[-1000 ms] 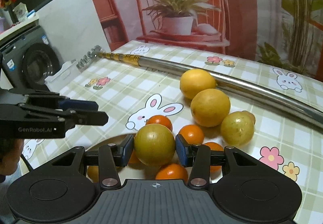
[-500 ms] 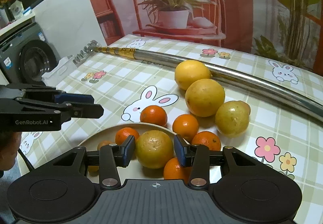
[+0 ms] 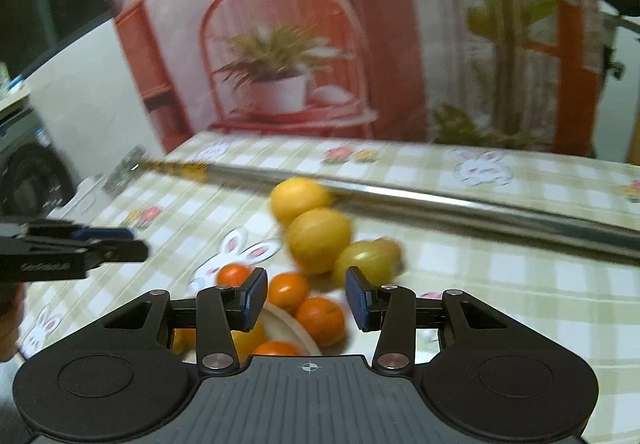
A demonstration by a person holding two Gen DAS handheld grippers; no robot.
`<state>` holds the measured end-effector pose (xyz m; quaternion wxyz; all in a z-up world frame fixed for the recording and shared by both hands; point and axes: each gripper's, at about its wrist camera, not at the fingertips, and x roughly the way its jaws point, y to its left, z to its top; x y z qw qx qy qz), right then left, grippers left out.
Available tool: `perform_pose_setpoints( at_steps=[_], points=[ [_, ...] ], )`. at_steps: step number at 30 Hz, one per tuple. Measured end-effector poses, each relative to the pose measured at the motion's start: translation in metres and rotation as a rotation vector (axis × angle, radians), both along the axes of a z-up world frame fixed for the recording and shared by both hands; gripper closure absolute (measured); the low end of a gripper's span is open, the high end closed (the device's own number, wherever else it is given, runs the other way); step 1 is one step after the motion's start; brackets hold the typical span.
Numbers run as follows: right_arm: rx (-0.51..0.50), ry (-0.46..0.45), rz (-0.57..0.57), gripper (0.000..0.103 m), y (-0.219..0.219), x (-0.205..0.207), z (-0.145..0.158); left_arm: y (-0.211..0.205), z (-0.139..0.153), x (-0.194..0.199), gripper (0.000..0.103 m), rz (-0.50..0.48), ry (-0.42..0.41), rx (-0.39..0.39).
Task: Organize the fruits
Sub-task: 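Open the right tool to release the yellow-green fruit into the plate, then move the open right tool toward a small brown fruit beside the yellow fruits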
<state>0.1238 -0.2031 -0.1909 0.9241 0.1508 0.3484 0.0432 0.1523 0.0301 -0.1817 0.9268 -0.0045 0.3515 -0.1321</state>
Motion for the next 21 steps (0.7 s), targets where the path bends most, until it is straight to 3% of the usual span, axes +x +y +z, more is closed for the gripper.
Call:
perform_pose_setpoints(
  at_steps=[8,16,21],
  points=[
    [-0.031,-0.001,-0.136,0.063,-0.024,-0.002,-0.004,-0.006,-0.005,0.021,0.068,-0.042,0.102,-0.043],
    [-0.033,0.017,-0.192,0.063,-0.031,-0.002,-0.011,-0.025,-0.017,0.045,0.067,-0.116,0.202,-0.064],
    [-0.029,0.018,-0.204,0.063,-0.034,-0.004,-0.012,-0.025,-0.032,0.064,0.067,-0.031,0.279,-0.145]
  ],
)
